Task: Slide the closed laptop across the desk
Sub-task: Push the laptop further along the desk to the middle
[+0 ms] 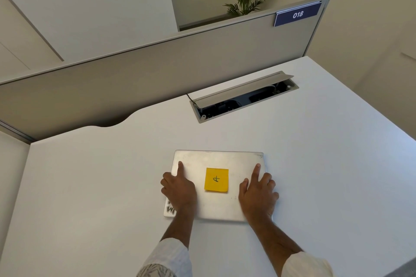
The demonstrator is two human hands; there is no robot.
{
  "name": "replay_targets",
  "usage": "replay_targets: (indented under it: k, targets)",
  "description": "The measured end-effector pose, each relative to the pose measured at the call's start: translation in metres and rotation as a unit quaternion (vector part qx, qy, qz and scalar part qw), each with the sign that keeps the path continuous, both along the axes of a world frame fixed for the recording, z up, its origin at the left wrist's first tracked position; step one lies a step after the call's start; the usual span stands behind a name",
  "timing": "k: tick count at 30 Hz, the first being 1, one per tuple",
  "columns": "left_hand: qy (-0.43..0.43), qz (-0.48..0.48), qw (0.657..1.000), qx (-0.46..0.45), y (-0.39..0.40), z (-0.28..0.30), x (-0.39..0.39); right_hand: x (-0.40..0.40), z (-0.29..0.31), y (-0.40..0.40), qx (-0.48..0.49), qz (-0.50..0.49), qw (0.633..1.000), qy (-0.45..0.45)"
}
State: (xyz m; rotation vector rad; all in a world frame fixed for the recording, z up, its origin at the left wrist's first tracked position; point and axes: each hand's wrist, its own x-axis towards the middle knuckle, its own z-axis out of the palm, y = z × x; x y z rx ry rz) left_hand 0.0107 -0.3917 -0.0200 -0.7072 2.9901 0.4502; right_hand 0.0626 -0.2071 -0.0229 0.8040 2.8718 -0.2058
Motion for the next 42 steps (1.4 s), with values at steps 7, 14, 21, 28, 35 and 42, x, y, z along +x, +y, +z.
replay_targets:
  k: [7,14,21,28,35,42]
  targets:
    - [0.025,-0.028,0.999,-0.02,-0.001,-0.007,0.006,0.002,0.0,0.004,0.003,0.005,1.0,0.005]
    - [0.05,-0.008,0.998,0.026,0.003,-0.01,0.009,0.002,-0.002,0.005,-0.005,0.003,1.0,0.018]
    - [0.042,0.016,0.997,0.068,0.001,-0.005,0.003,0.0,-0.005,0.005,-0.018,-0.001,1.0,0.026]
    - [0.03,0.016,0.992,0.122,-0.015,0.003,-0.009,0.0,-0.005,0.005,-0.021,-0.001,0.999,0.031]
    - [0.032,0.002,0.98,0.195,-0.023,0.0,-0.008,0.001,-0.004,0.008,-0.031,-0.004,0.998,0.045]
    - [0.03,-0.001,0.975,0.219,-0.025,0.001,-0.006,0.001,-0.002,0.009,-0.046,-0.007,0.997,0.058]
